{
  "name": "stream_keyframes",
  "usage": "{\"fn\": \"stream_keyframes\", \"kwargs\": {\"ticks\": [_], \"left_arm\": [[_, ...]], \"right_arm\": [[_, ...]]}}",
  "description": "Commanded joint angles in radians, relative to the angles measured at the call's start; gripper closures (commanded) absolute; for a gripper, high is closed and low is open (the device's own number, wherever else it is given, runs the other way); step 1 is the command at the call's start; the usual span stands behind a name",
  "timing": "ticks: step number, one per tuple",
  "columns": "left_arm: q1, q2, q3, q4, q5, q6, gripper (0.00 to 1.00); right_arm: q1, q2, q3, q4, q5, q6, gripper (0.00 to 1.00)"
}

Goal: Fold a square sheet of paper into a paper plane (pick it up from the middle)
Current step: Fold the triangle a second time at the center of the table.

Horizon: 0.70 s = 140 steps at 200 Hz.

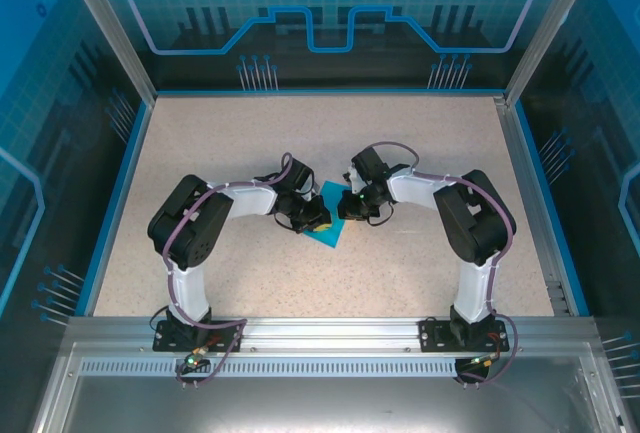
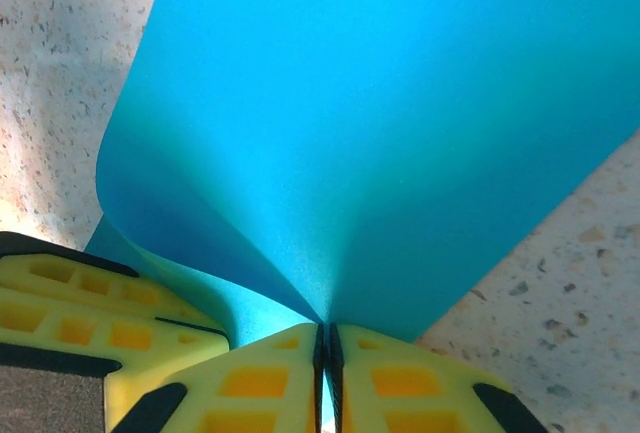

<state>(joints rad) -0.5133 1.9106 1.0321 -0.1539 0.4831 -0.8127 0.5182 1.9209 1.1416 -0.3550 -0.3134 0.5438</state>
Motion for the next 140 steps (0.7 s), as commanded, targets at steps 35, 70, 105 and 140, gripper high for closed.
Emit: {"fn": "stream_keyframes", "kwargs": {"ticks": [35, 70, 105, 140], "left_arm": [[-0.008, 0.025, 0.018, -0.058, -0.027, 0.016, 0.92], [-0.01, 0.028, 0.022, -0.055, -0.02, 0.024, 0.92], [-0.01, 0.027, 0.023, -0.058, -0.019, 0.041, 0.92], [-0.011, 0.03, 0.022, -0.061, -0.02, 0.044, 0.92]], "right_arm": [[0.006, -0.096, 0.015, -0.053, 0.093, -0.006, 0.8], [0.036, -0.09, 0.019, -0.061, 0.069, -0.015, 0.84], [0.05, -0.047, 0.022, -0.046, 0.035, 0.007, 0.88], [0.051, -0.022, 0.017, -0.052, 0.032, 0.011, 0.88]]}}
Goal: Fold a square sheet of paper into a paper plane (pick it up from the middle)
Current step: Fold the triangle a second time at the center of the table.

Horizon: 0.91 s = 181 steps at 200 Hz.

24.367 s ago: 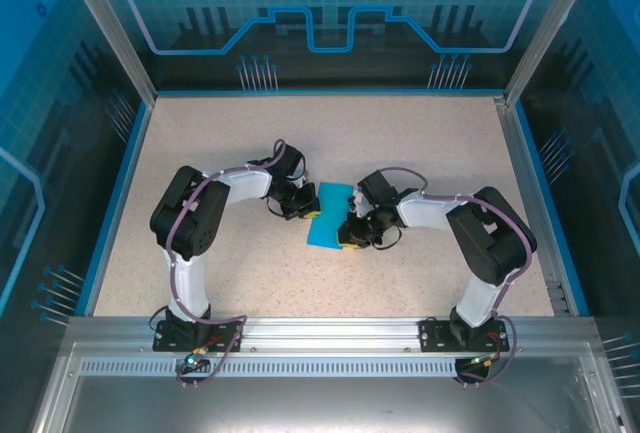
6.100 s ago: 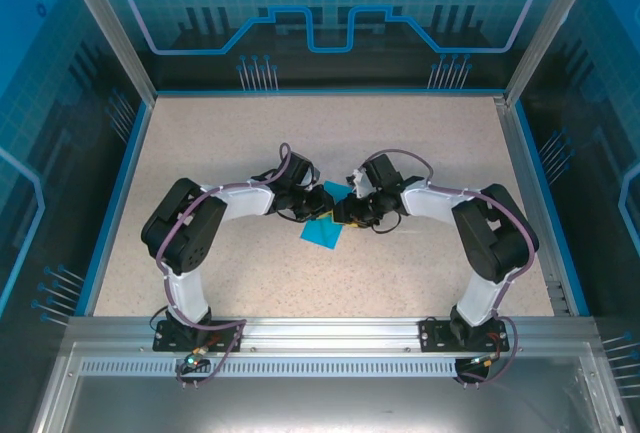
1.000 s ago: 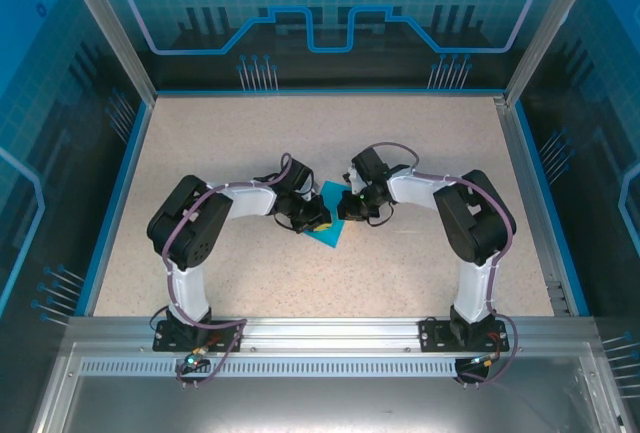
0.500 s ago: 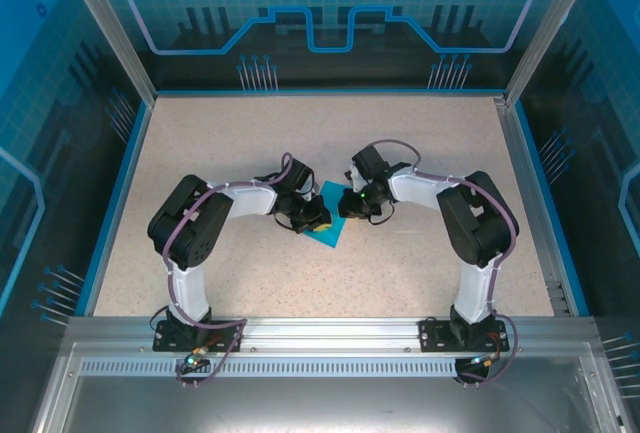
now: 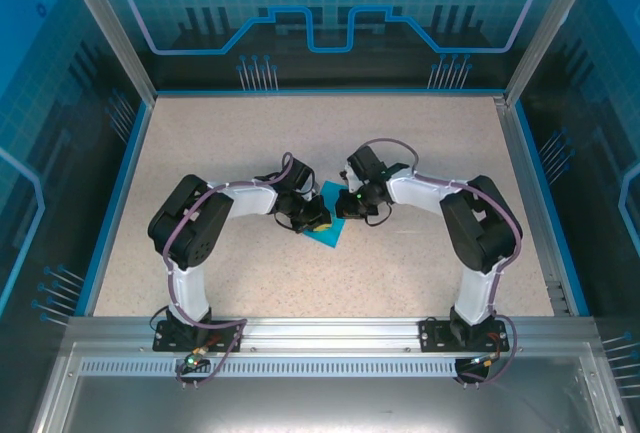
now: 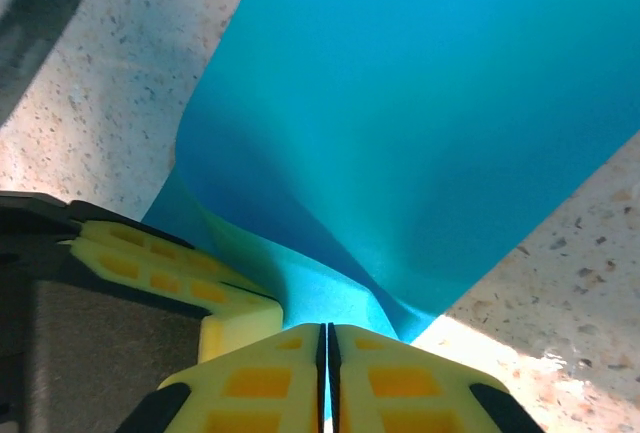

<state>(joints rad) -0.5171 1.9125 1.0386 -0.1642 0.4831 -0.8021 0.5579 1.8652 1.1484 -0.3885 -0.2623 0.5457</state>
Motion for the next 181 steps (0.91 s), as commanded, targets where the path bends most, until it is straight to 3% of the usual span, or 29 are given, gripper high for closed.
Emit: {"fn": "stream_keyframes", "kwargs": {"ticks": [1, 102, 181], "left_arm": [[-0.007, 0.028, 0.016, -0.051, -0.02, 0.034, 0.92], [-0.008, -0.017, 0.055, -0.056, -0.021, 0.083, 0.91], [0.01, -0.014, 0.099, -0.087, -0.113, 0.098, 0.91]], "right_arm": [[0.011, 0.035, 0.011, -0.02, -0.019, 0.008, 0.88], [-0.001, 0.091, 0.002, -0.082, 0.049, 0.017, 0.89], [0.0, 0.108, 0.016, -0.119, 0.083, 0.005, 0.89]]}}
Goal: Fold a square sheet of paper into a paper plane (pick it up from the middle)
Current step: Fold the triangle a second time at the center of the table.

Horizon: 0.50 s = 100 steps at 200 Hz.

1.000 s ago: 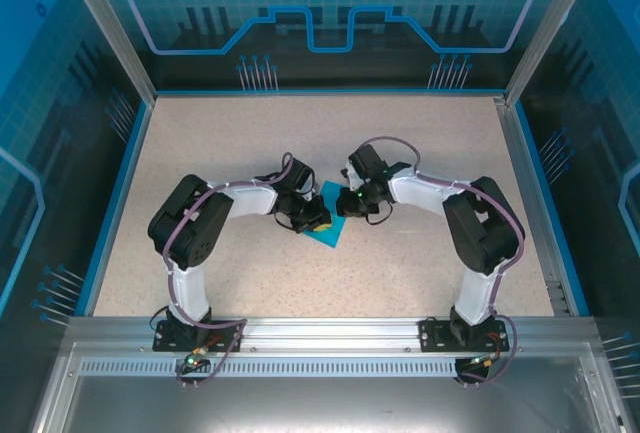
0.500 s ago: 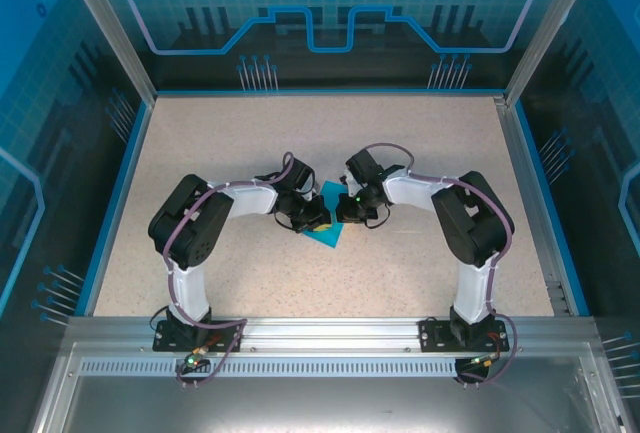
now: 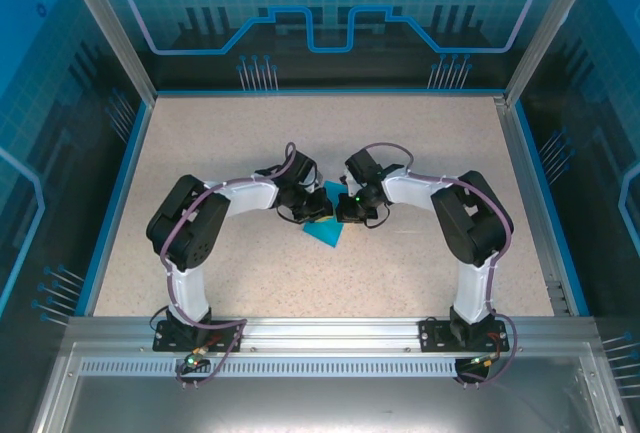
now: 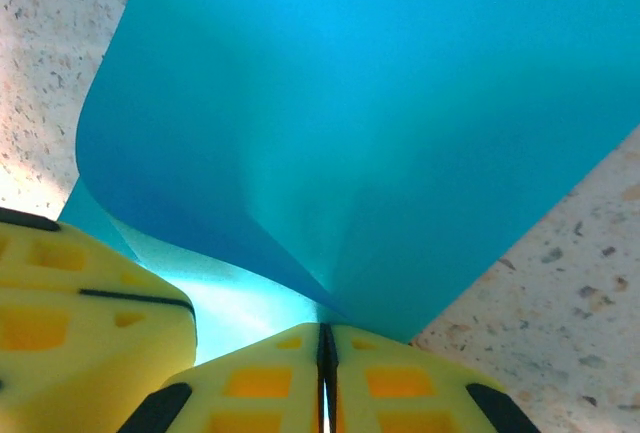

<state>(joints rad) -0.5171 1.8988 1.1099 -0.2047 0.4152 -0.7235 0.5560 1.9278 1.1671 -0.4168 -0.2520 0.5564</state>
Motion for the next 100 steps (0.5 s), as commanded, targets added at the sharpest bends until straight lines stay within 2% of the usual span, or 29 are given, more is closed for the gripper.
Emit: {"fn": "stream_keyframes", "kwargs": {"ticks": [1, 100], "left_arm": [[0.009, 0.0, 0.028, -0.046, -0.045, 0.019, 0.91], [0.033, 0.064, -0.001, -0.033, -0.049, 0.028, 0.92]], "right_arm": [[0.001, 0.045, -0.002, -0.091, 0.074, -0.006, 0.89], [-0.003, 0.068, 0.009, -0.126, 0.096, -0.006, 0.9]]}}
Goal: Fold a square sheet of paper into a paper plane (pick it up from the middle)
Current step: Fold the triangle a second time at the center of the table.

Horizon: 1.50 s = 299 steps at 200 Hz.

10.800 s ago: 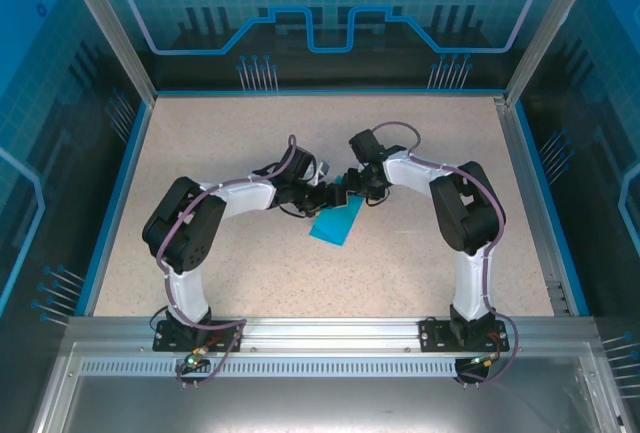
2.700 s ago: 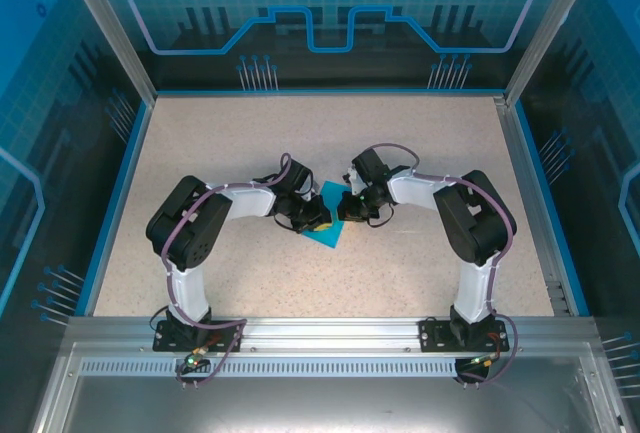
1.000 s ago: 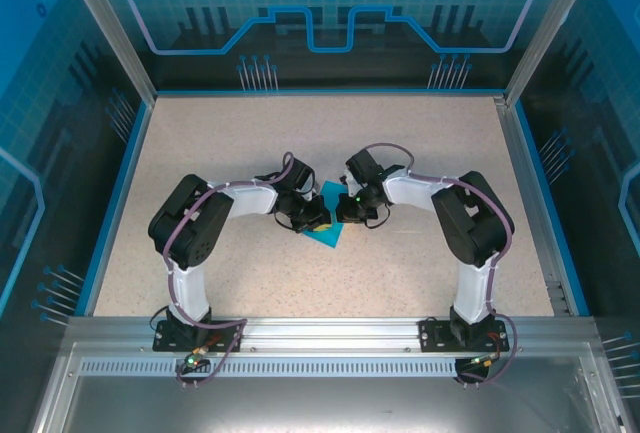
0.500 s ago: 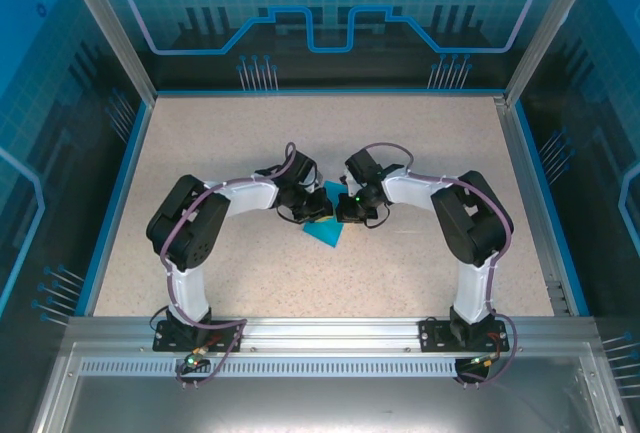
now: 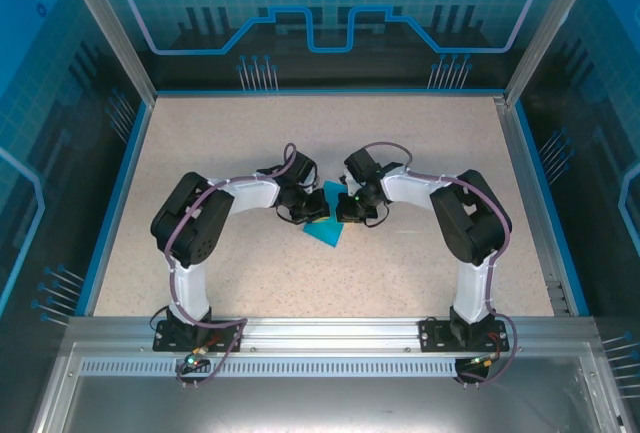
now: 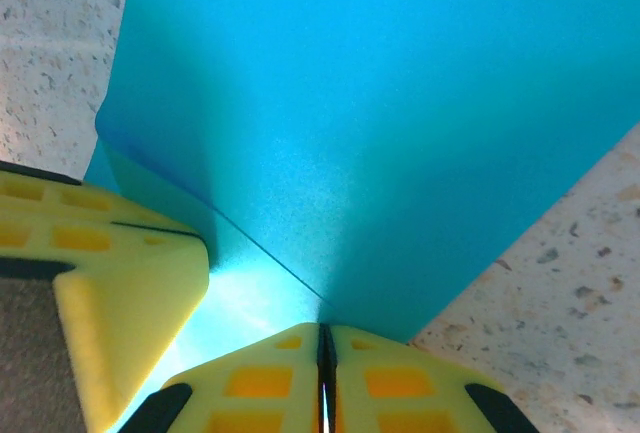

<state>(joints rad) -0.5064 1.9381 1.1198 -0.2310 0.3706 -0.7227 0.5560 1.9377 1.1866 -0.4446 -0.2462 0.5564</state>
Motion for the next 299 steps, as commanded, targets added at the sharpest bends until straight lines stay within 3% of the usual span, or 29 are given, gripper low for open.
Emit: {"fn": "stream_keyframes", "kwargs": {"ticks": [1, 109, 190, 256, 299], "left_arm": [[0.024, 0.025, -0.011, -0.006, -0.003, 0.028, 0.92], [0.108, 0.019, -0.001, -0.004, -0.019, 0.042, 0.82], [0.121, -0.003, 0.103, -0.122, -0.17, 0.106, 0.82], [0.088, -0.101, 0.019, 0.007, 0.083, 0.065, 0.86], [0.034, -0.056, -0.006, 0.002, 0.11, 0.04, 0.91]], "right_arm": [[-0.004, 0.059, -0.01, -0.098, 0.092, -0.006, 0.9], [-0.005, 0.078, -0.013, -0.118, 0.117, -0.013, 0.9], [-0.003, 0.084, -0.013, -0.121, 0.122, -0.019, 0.9], [-0.002, 0.084, -0.008, -0.121, 0.119, -0.017, 0.9], [-0.002, 0.086, -0.008, -0.119, 0.119, -0.015, 0.9]]}}
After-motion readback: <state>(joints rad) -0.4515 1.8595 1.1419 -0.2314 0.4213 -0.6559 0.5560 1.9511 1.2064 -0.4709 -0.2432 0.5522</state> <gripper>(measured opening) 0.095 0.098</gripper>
